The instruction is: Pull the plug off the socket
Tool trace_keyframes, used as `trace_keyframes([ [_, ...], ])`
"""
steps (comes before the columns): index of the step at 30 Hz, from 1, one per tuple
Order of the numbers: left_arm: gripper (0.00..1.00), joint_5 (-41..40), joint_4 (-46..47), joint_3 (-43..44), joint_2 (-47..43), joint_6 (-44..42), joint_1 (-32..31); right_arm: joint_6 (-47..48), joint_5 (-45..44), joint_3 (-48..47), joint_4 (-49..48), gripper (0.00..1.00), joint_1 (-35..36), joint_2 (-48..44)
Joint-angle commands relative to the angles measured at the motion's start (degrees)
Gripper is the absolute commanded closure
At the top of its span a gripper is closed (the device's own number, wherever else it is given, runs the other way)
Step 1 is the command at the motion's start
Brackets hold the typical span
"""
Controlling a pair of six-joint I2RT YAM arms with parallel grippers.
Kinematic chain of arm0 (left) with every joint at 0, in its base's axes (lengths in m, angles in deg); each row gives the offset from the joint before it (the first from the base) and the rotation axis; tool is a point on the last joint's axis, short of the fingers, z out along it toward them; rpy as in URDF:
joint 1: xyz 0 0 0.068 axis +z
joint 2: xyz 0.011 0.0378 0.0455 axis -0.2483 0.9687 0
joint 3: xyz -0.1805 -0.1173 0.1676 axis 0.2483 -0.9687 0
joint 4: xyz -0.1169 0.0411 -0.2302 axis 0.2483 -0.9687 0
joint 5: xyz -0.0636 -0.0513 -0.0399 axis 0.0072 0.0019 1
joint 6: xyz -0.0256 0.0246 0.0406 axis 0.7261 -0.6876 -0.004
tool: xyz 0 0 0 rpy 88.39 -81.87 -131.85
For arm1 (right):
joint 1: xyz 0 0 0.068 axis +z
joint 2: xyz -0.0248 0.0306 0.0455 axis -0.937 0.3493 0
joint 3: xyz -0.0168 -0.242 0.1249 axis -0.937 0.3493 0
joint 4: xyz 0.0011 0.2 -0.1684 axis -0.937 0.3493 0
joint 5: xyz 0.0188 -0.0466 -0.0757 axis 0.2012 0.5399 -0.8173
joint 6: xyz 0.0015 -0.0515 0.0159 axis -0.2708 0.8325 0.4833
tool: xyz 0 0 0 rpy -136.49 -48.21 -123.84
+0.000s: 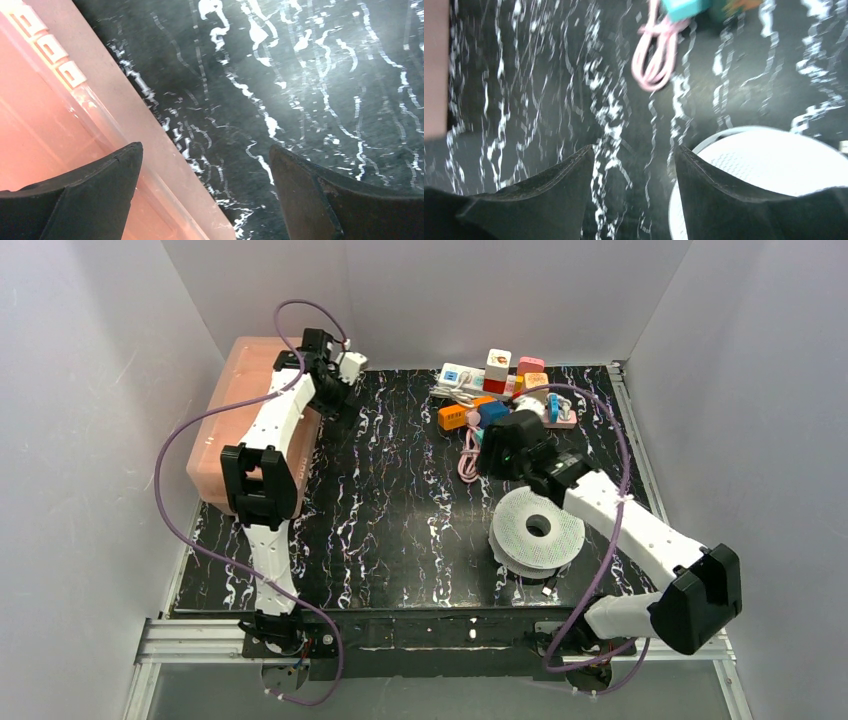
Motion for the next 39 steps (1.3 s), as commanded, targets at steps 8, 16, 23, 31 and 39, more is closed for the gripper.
trace_keyframes([
  [8,0.02,1.71,-12.95,5.46,-5.55,0.13,3.47,-15.01,0.09,9.29,7.28,0.30,16.56,-0.34],
  [16,0.02,7.26,-30.20,-0.05,-21.06,5.53,-1.21,-20.88,0.30,16.08,5.66,0.32,17.99,3.31],
  [23,0.02,9.12,-35.80,-14.56,-35.42,9.78,-4.25,-21.13,-3.21,15.67,9.71,0.33,15.21,5.35],
  [31,0.02,6.94,-35.41,-25.13,-44.53,9.22,-4.43,-23.03,-5.72,21.12,13.30,0.33,4.91,-3.27],
  [39,0.02,7.13,-36.67,-28.71,-47.51,9.08,-4.37,-19.43,-6.37,23.46,16.55,0.33,-11.22,-10.70],
])
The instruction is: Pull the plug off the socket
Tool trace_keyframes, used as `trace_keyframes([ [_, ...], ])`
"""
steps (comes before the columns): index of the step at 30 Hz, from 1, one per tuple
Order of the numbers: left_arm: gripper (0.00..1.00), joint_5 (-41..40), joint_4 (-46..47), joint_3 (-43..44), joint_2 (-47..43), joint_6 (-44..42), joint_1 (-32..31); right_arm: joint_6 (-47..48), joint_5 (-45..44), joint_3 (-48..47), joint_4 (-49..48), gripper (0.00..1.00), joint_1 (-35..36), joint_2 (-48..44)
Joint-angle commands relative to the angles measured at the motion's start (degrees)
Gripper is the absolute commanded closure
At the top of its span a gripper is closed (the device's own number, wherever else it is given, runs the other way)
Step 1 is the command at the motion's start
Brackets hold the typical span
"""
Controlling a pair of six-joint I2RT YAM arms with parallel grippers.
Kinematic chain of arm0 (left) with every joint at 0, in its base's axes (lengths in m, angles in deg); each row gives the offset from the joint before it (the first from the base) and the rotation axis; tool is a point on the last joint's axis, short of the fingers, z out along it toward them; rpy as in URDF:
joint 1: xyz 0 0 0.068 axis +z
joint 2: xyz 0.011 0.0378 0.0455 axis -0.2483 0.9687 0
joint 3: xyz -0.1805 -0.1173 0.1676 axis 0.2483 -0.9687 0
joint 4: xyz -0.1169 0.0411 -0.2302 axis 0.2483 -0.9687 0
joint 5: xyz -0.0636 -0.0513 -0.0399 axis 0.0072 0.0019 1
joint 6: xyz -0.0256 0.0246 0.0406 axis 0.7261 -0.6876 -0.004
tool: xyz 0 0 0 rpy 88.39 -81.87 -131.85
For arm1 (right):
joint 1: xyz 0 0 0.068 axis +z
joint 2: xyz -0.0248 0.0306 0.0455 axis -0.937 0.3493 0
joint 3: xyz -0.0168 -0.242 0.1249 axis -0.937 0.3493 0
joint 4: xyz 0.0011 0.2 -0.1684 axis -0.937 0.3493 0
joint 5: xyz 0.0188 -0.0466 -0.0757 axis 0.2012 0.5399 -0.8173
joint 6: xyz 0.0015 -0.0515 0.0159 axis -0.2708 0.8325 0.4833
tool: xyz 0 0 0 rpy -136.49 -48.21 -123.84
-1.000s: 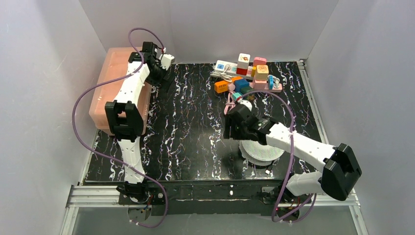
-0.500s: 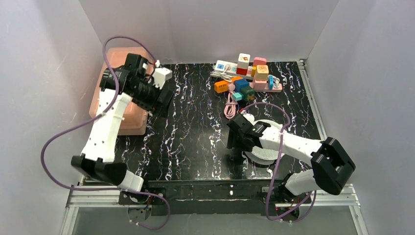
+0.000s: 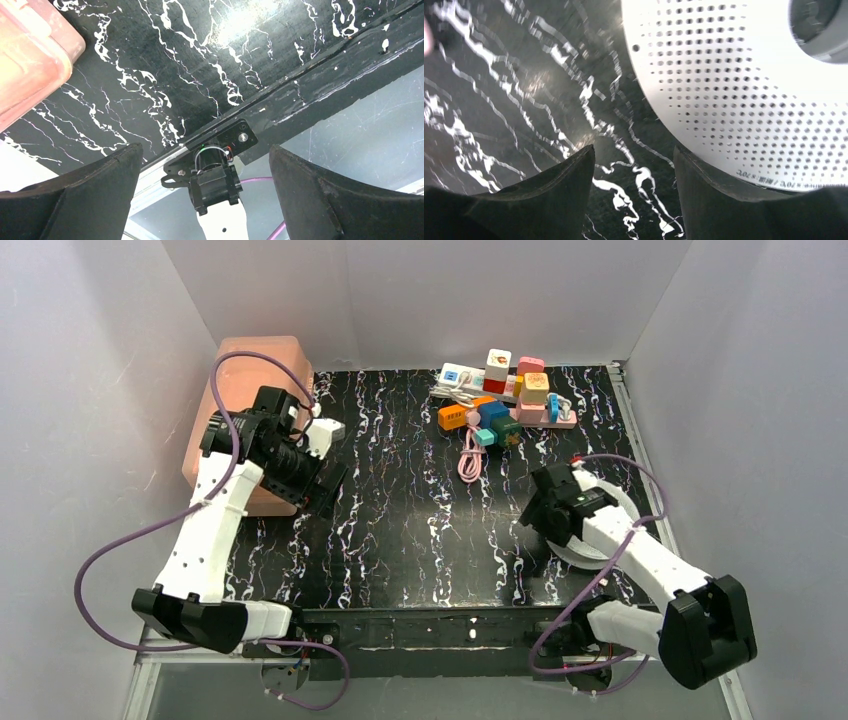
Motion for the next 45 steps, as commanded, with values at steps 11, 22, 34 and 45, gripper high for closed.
trace_keyframes([
  [11,0.02,-0.84,-7.12,-5.95,-3.10,-0.88,-0.01,7.44,3.97,-7.09,-2.06,0.33,-13.60,-1.70],
  [22,0.02,-1.51,-6.74,-6.10,-3.35,0.31,0.14,8.10,4.12,-26.76,-12.28,0.33,-1.75,24.80],
  [34,0.02,-2.40,-6.03,-7.16,-3.61,-0.46,0.33,10.77,-0.29,-41.46,-12.85,0.33,0.87,42.42],
  [45,0.02,-3.13,-5.40,-7.10,-3.36,-0.66,0.35,10.77,-2.10,-45.37,-8.76,0.33,2.64,49.92],
])
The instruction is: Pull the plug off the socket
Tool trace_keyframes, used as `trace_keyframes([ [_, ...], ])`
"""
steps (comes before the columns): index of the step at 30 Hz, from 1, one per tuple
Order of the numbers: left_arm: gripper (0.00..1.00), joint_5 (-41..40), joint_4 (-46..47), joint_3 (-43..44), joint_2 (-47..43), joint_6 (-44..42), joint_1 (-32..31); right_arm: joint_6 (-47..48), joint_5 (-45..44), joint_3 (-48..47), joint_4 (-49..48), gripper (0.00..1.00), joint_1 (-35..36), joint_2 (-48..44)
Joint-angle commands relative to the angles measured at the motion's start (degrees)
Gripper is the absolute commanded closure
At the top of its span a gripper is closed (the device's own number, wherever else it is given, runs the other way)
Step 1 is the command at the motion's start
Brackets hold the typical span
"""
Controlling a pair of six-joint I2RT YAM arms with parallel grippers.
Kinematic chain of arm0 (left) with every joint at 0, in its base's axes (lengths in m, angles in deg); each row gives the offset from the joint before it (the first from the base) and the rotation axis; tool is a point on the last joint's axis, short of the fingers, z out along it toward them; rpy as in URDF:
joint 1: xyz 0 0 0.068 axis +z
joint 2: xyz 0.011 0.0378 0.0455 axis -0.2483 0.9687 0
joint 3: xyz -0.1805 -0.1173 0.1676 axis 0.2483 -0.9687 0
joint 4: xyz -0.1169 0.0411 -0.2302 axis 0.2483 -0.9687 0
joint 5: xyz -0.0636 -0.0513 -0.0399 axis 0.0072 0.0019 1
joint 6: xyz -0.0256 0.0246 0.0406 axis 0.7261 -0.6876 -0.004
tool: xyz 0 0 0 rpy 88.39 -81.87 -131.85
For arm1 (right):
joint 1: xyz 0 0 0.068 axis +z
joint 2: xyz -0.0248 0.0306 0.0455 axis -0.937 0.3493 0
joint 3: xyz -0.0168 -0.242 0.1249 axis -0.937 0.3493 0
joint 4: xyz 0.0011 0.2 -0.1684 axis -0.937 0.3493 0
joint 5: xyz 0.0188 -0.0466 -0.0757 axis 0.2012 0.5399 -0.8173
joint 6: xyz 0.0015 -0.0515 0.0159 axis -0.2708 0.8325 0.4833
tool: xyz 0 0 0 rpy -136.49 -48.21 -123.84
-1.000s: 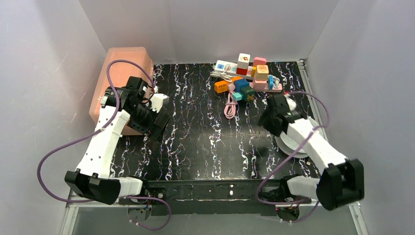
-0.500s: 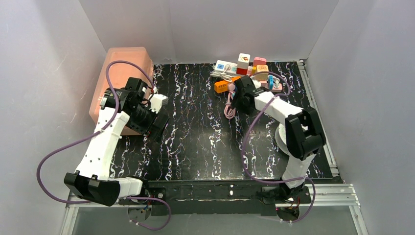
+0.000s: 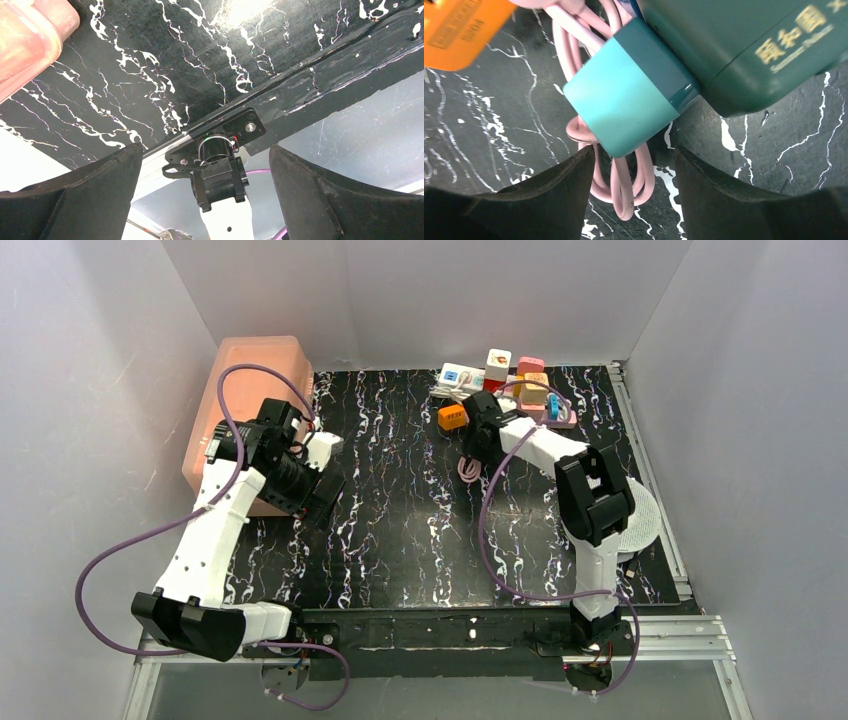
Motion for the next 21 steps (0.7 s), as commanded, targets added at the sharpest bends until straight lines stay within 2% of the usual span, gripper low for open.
trace_keyframes([
  [1,0.02,-0.20,-5.76,-0.59,-0.62,-0.62,0.27,0.62,-2.26,-0.55,2.04,0.33,1.97,1.01],
  [11,0.02,-0.22,-6.06,0.17,-2.01,-0.32,0.28,0.17,-2.79,5.63,1.59,0.33,7.70,-0.85],
  [21,0.02,-1.22,-6.02,-1.64,-5.24,-1.19,0.28,-0.59,-3.97,12.97,0.25,0.33,14.34,-6.43],
])
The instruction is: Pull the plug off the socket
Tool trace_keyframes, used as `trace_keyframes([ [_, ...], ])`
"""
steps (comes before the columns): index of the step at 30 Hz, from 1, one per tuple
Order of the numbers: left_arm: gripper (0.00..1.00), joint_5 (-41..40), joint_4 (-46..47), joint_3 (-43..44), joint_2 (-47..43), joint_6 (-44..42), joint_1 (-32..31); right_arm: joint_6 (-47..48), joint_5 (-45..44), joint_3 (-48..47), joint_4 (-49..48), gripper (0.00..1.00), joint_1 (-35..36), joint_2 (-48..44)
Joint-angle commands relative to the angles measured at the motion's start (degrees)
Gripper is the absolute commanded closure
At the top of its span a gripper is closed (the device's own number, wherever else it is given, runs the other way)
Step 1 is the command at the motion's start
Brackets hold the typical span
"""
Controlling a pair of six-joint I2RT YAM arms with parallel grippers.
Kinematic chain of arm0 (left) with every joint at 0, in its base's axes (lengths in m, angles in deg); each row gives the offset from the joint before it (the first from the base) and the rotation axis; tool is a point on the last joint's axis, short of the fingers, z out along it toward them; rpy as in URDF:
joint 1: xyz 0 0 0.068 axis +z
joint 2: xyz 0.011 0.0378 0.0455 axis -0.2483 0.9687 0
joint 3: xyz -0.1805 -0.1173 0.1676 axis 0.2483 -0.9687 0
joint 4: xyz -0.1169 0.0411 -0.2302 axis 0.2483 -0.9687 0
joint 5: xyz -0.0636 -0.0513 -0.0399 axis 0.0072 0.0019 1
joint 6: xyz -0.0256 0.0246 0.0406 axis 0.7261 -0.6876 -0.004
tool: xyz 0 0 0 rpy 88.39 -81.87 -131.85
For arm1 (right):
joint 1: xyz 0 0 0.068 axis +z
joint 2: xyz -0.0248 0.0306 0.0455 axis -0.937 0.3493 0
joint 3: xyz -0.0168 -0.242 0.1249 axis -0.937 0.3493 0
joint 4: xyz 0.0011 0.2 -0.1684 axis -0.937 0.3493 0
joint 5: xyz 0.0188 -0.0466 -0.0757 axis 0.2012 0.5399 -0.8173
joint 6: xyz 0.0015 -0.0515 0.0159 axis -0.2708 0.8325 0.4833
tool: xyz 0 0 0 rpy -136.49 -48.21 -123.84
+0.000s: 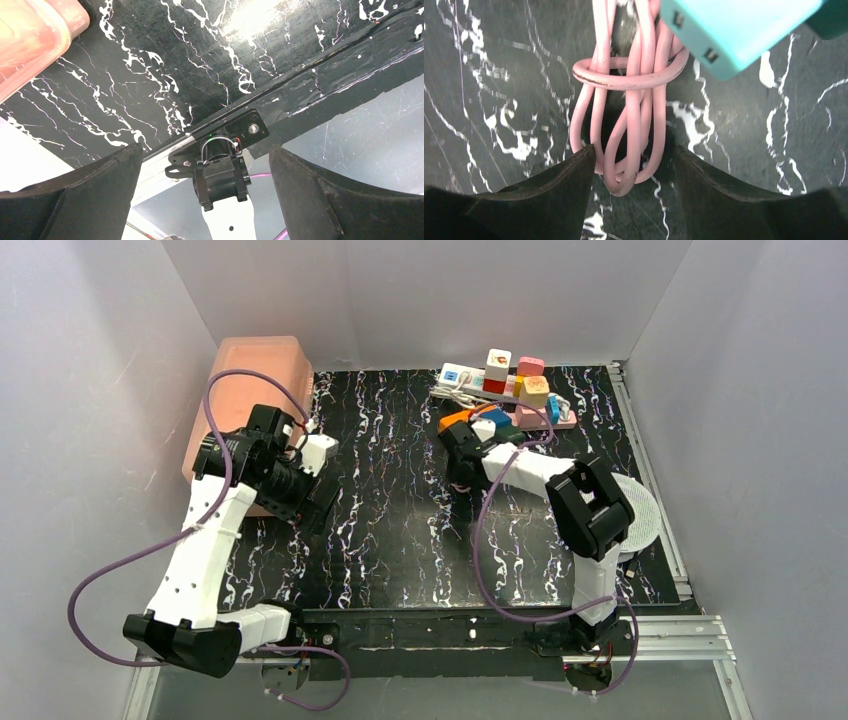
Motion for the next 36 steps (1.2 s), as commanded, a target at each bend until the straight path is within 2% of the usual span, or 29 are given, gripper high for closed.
trace_keyframes([
  [1,0.02,-0.79,-6.08,-1.40,-1.67,-1.07,0.24,-0.50,2.43,4.00,4.09,0.33,6.38,-3.98],
  [7,0.02,-0.70,-6.43,-1.59,-2.87,-1.22,0.27,-4.15,1.55,10.24,4.45,0.33,14.77,-8.76],
  [14,0.02,0.02,-7.13,-2.26,-4.80,-1.12,0.21,-9.79,2.28,15.97,7.78,0.33,28.29,-11.64],
  [15,0.02,0.16,-7.17,-2.61,-5.33,-1.05,0.23,-9.21,1.33,14.64,9.36,0.33,27.78,-12.80],
  [16,0.02,0.04,-7.67,-2.52,-5.88,-0.95,0.28,-2.06,-0.05,5.84,11.88,0.33,17.95,-17.58],
  [19,0.02,-0.50,-7.81,-2.14,-5.81,-1.08,0.24,3.96,1.52,-2.77,11.72,0.33,10.62,-18.10],
  [20,0.02,-0.53,-7.77,-2.15,-5.82,-1.13,0.22,5.65,1.85,-6.43,12.47,0.39,8.31,-17.07],
  [21,0.02,-0.60,-7.60,-2.17,-5.77,-1.18,0.21,7.19,2.02,-9.92,13.43,0.56,5.81,-15.56],
  [24,0.02,-0.66,-7.29,-2.39,-5.18,-1.19,0.22,10.18,1.89,-20.69,17.63,0.52,1.87,-9.63],
  [27,0.02,-0.50,-6.67,-2.57,-4.51,-1.21,0.28,12.32,1.62,-27.25,19.13,0.52,-1.72,-4.20],
  [32,0.02,0.20,-5.42,-3.24,-3.21,-1.46,0.29,12.86,5.34,-28.67,17.87,0.55,-7.25,-1.04],
  [36,0.02,3.36,-3.16,-4.20,-0.57,-1.62,0.28,13.95,7.32,-21.76,14.57,0.54,-8.92,-3.49],
])
